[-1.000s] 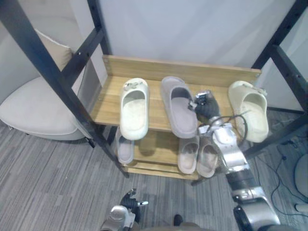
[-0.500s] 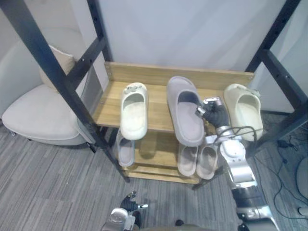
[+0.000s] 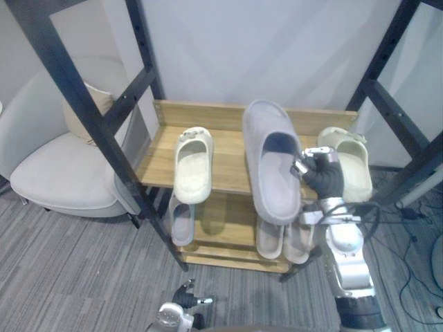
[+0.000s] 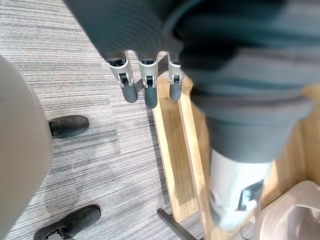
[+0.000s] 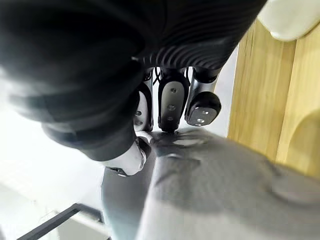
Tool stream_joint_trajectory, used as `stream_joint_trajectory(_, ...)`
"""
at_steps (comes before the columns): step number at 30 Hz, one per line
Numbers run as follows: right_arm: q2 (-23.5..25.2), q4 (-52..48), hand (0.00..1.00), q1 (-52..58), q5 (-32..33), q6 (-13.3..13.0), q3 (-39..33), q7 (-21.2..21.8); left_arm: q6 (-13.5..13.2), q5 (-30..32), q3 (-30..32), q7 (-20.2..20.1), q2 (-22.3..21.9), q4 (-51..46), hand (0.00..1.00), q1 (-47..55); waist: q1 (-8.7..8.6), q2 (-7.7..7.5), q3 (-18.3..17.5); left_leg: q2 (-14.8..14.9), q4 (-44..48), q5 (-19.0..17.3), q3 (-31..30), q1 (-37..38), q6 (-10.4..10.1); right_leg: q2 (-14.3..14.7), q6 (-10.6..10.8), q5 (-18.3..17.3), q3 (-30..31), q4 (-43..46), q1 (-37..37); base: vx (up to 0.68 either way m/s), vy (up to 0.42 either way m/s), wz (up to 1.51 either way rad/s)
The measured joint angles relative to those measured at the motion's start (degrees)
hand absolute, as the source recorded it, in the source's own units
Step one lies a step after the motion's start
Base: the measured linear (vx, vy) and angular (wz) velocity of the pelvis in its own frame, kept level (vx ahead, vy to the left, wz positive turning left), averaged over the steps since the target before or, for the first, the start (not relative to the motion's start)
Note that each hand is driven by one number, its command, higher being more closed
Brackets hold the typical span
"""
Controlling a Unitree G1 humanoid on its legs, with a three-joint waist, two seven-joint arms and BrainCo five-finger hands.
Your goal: Organize the slippers on the shoe rack
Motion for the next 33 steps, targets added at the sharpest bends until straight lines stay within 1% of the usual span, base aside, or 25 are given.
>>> stream_joint_trajectory(3,-0.09,-1.69,1.00,2.07,2.32,-0.49,3.07,2.12,-0.04,0.09,-0.04,0.00,0.08,0.34,0.00,0.00,0.02,-0.20,-0.04,-0.03,0.28,-0.44,0.48,1.69,-0.19,0.02,-0.09,-0.92,0.73,1.21,0.83,-0.03,-0.016,-0.11)
stream_joint_trajectory(5,-0.31,-3.07,1.00,4.63,4.29,-0.55,7.00,4.32,-0.08,0.24,-0.13,-0.02,0.28,0.80,0.00,-0.02,0.04,-0.61,-0.17,-0.13,1.19,-1.03,0.81,2.72,-0.31,-0.05,-0.35,-2.21,1.23,3.88,0.85,-0.07,-0.033,-0.11)
stream_joint_trajectory(8,-1.22,-4.67,1.00,6.90,5.02,-0.72,10.55,6.55,-0.26,0.80,-0.15,-0.03,0.38,1.04,0.00,-0.02,0.04,-0.78,-0.16,-0.17,2.82,-1.65,0.64,2.95,-0.53,-0.10,-0.50,-3.19,1.22,6.13,0.93,-0.07,-0.042,0.01)
stream_joint_trajectory(11,-2.67,-5.46,1.00,8.21,5.73,-0.85,13.02,7.92,-0.69,1.02,-0.26,-0.03,0.43,1.24,0.00,-0.06,0.05,-0.88,-0.11,-0.22,3.72,-2.07,0.07,3.20,-0.69,-0.14,-0.73,-3.99,0.93,7.87,1.06,-0.08,-0.058,0.10)
stream_joint_trajectory(12,-3.10,-5.46,1.00,9.13,6.17,-0.84,14.54,8.77,-1.21,1.06,-0.79,-0.04,0.58,1.33,0.00,-0.06,0.06,-0.96,-0.03,-0.24,4.35,-2.25,-0.39,3.25,-0.68,-0.20,-0.76,-4.58,0.51,8.77,1.30,-0.06,-0.047,0.13)
stream_joint_trajectory(14,-3.60,-5.46,1.00,9.85,6.17,-0.84,16.06,9.06,-1.38,1.06,-0.86,-0.03,0.58,1.62,0.00,-0.14,0.06,-1.06,0.02,-0.21,4.53,-2.29,-0.83,3.31,-0.67,-0.31,-0.86,-4.88,0.16,9.30,1.49,-0.08,-0.051,0.20)
stream_joint_trajectory(15,-4.63,-5.46,1.00,10.81,6.17,-0.84,18.46,9.49,-1.40,1.21,-1.28,-0.03,0.62,2.11,0.00,-0.45,0.06,-0.98,0.53,-0.36,5.23,-2.43,-1.78,2.98,-0.92,-0.59,-0.71,-5.61,-0.91,10.04,1.69,-0.10,-0.057,0.29)
stream_joint_trajectory(17,-4.99,-5.39,1.00,11.05,6.16,-0.85,20.52,9.92,-1.40,1.66,-1.29,0.01,0.64,2.38,0.00,-0.73,0.10,-0.96,0.67,-0.47,6.38,-3.04,-2.22,1.32,-1.57,-0.66,-0.97,-6.22,-1.48,10.93,0.91,-0.10,-0.044,0.26)
stream_joint_trajectory(18,-5.05,-5.22,1.00,11.00,6.15,-0.89,22.31,10.25,-1.42,2.03,-1.46,0.09,0.94,2.50,0.00,-1.26,0.18,-1.24,0.83,-0.73,9.14,-3.58,-2.94,-2.14,-1.78,-0.86,-1.17,-6.73,-2.10,12.95,-1.77,-0.14,-0.060,0.36)
stream_joint_trajectory(19,-4.90,-4.80,1.00,10.59,6.14,-0.97,23.14,10.34,-1.43,2.06,-2.57,0.26,1.60,2.62,0.00,-2.65,0.26,-1.20,2.38,-1.07,12.93,-4.39,-3.52,-6.03,-2.04,-1.01,-1.42,-7.13,-2.62,15.65,-4.78,-0.13,-0.059,0.36)
stream_joint_trajectory(20,-4.82,-4.67,1.00,10.35,6.15,-0.97,23.32,10.31,-1.45,2.07,-2.60,0.37,1.73,2.62,0.00,-3.09,0.29,-1.26,2.94,-1.13,14.01,-4.59,-3.63,-6.66,-2.16,-1.10,-1.46,-7.22,-2.76,16.44,-5.41,-0.17,-0.068,0.39)
stream_joint_trajectory(21,-4.83,-3.21,1.00,8.03,6.14,-1.08,24.43,10.20,-1.43,2.05,-2.93,1.30,2.31,2.55,0.00,-5.53,0.33,-1.56,6.96,-1.44,19.32,-5.81,-4.60,-10.91,-2.49,-1.45,-2.06,-7.87,-3.74,20.19,-8.43,-0.23,-0.058,0.35)
stream_joint_trajectory(22,-4.83,-1.34,1.00,6.59,6.16,-1.01,24.71,10.01,-1.35,1.78,-2.99,1.65,2.84,2.41,0.00,-7.26,0.28,-1.07,9.39,-1.68,23.39,-6.78,-5.36,-15.26,-3.02,-1.54,-2.50,-8.83,-4.53,22.92,-11.61,-0.24,-0.052,0.36)
stream_joint_trajectory(23,-4.82,-0.65,1.00,6.12,6.16,-1.02,24.75,9.89,-1.44,1.50,-2.98,1.88,2.86,2.26,0.00,-7.73,0.28,-0.88,10.02,-1.74,24.49,-6.99,-5.63,-16.50,-3.07,-1.53,-2.59,-9.01,-4.76,23.77,-12.33,-0.22,-0.041,0.38)
stream_joint_trajectory(25,-5.09,3.80,1.00,3.26,6.10,-0.45,24.81,9.08,-1.58,0.66,-2.93,2.68,2.74,1.79,0.00,-10.89,0.43,-0.37,13.85,-2.08,29.63,-7.53,-6.63,-22.86,-3.67,-1.81,-3.06,-10.27,-5.68,28.86,-17.78,-0.20,-0.040,0.34)
stream_joint_trajectory(27,-5.06,5.35,1.00,1.69,6.04,-0.02,24.96,8.48,-1.77,0.41,-2.94,3.05,2.66,1.64,0.00,-12.35,0.51,0.09,15.17,-2.10,32.64,-8.15,-6.93,-26.08,-4.07,-1.98,-3.34,-10.99,-5.99,31.48,-20.59,-0.18,-0.021,0.18)
stream_joint_trajectory(29,-4.49,6.29,1.00,0.16,5.92,-0.02,25.22,6.81,-2.13,-0.01,-2.37,3.78,2.48,0.34,0.00,-13.86,0.47,0.64,16.93,-2.32,37.37,-9.24,-7.10,-31.29,-4.42,-2.63,-3.58,-12.43,-6.70,35.96,-25.13,-0.13,-0.009,0.19)
stream_joint_trajectory(31,-4.33,6.27,1.00,-0.78,5.69,-0.03,25.42,6.11,-2.18,-0.20,-1.62,4.05,2.53,-1.14,0.00,-14.28,0.56,0.79,17.65,-2.30,40.48,-10.14,-6.66,-34.19,-4.51,-2.90,-3.67,-13.41,-6.54,38.94,-27.75,-0.09,-0.001,0.08)
stream_joint_trajectory(33,-3.82,6.24,1.00,-2.26,3.63,-0.03,25.52,4.82,-2.21,-0.53,0.43,4.78,2.25,-3.20,0.00,-14.90,0.58,1.00,18.33,-2.18,46.24,-12.18,-5.90,-39.10,-4.67,-3.64,-3.66,-15.56,-6.17,44.16,-32.16,-0.09,0.009,0.05)
